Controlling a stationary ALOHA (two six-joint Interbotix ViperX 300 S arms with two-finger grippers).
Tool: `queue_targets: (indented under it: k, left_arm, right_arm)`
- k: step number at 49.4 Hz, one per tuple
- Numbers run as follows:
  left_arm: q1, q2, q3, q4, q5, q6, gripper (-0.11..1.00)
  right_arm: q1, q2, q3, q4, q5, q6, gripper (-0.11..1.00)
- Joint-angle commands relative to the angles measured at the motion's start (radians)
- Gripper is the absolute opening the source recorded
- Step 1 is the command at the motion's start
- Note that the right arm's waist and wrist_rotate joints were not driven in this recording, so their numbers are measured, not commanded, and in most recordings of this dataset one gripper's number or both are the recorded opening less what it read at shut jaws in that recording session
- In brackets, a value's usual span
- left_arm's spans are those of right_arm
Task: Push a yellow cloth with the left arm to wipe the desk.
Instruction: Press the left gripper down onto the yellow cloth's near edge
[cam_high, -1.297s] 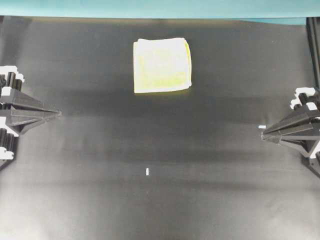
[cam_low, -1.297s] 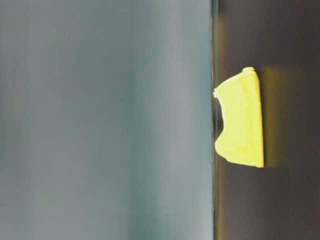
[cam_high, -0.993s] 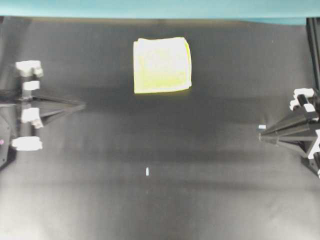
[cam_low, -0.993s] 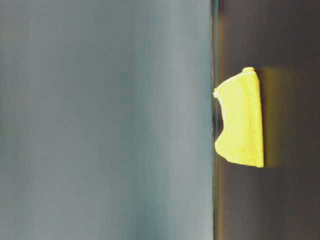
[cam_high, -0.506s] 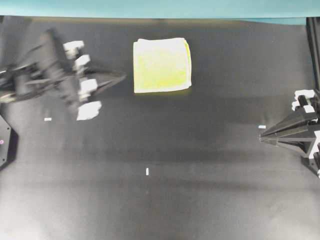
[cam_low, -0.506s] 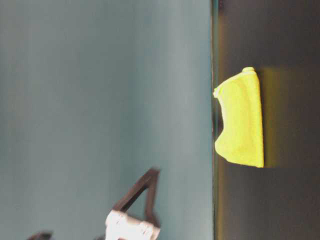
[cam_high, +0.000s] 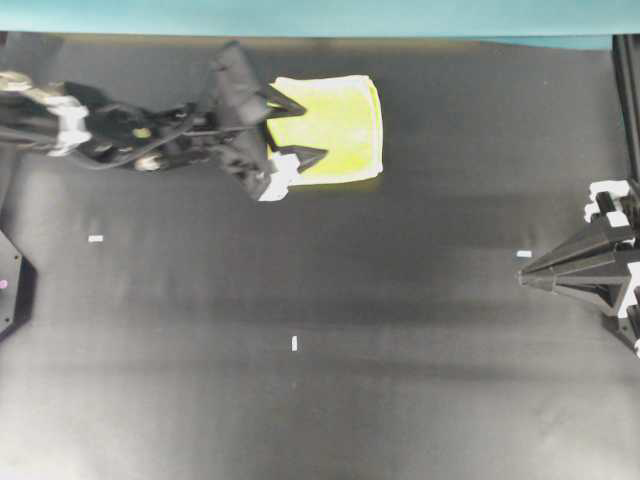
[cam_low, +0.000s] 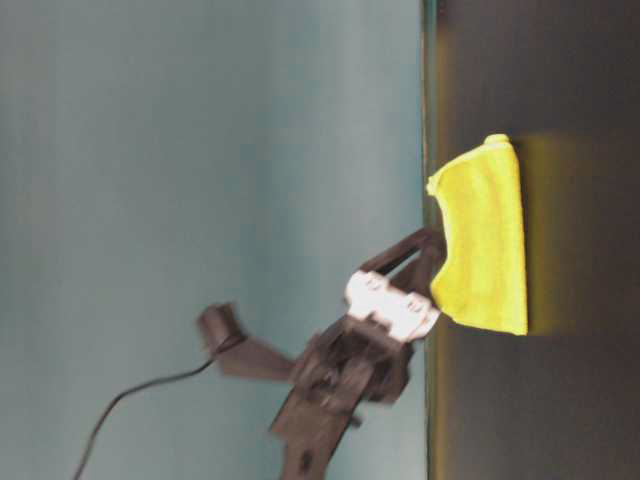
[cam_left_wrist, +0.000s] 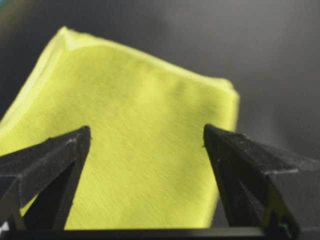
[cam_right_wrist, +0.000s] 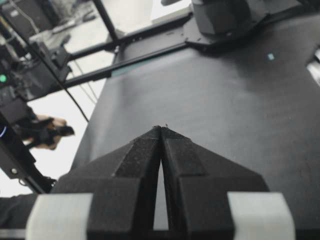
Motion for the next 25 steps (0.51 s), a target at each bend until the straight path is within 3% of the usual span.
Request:
queue_targets:
  k: [1, 12, 25]
  left_arm:
    - [0.009, 0.054, -0.044, 0.003, -0.003, 0.008, 0.88]
    - [0.015, 0.121, -0.087, 0.003, 0.081, 0.017, 0.88]
    - [0.014, 0.107, -0.028, 0.005, 0.101, 0.015, 0.88]
  right_arm:
    - [0.0, 0.003, -0.005, 0.0, -0.003, 0.0, 0.0]
    - [0.0, 0.0, 0.0, 0.0, -0.003, -0.002, 0.0]
    - [0.0, -0.002, 0.005, 0.0, -0.003, -0.002, 0.0]
